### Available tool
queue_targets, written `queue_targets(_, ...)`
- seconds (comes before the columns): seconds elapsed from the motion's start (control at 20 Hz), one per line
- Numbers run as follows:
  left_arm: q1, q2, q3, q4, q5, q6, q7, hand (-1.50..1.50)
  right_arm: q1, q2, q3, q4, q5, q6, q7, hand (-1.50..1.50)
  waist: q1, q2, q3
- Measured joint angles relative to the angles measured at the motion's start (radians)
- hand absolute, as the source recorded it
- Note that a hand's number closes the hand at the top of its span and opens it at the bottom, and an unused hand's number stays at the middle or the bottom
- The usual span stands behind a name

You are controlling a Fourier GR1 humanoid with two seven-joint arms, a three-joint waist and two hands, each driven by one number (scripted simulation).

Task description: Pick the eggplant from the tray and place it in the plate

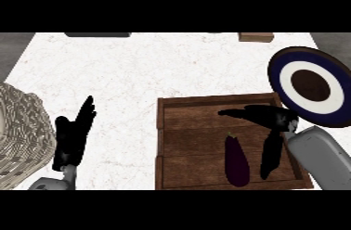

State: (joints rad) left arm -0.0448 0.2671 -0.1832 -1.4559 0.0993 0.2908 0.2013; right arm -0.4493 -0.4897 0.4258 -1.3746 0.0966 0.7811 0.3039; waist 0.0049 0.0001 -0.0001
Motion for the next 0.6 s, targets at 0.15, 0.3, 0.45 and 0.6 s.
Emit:
queue_targets(0.15,-0.011,-0.02,0.008,0.002,-0.023,-0.001,0.017,0.0,0.027,0.036,-0.01,0.003,0.059,0.011,-0.016,-1.5,-0.001,0.0,0.0)
queue_targets(0.3,-0.004,-0.043,0.018,0.021,-0.039,-0.006,-0.005,0.0,0.037,0.068,-0.016,0.025,0.114,0.029,-0.045,-1.5,-0.001,0.0,0.0)
queue_targets(0.45,0.017,-0.046,0.033,0.008,-0.048,-0.029,-0.008,0.0,0.047,0.1,-0.033,0.037,0.164,0.047,-0.058,-1.5,-0.001,0.0,0.0)
queue_targets(0.6,0.028,-0.053,0.053,0.008,-0.057,-0.046,-0.017,0.0,0.049,0.136,-0.061,0.048,0.195,0.069,-0.054,-1.5,-0.001,0.0,0.0)
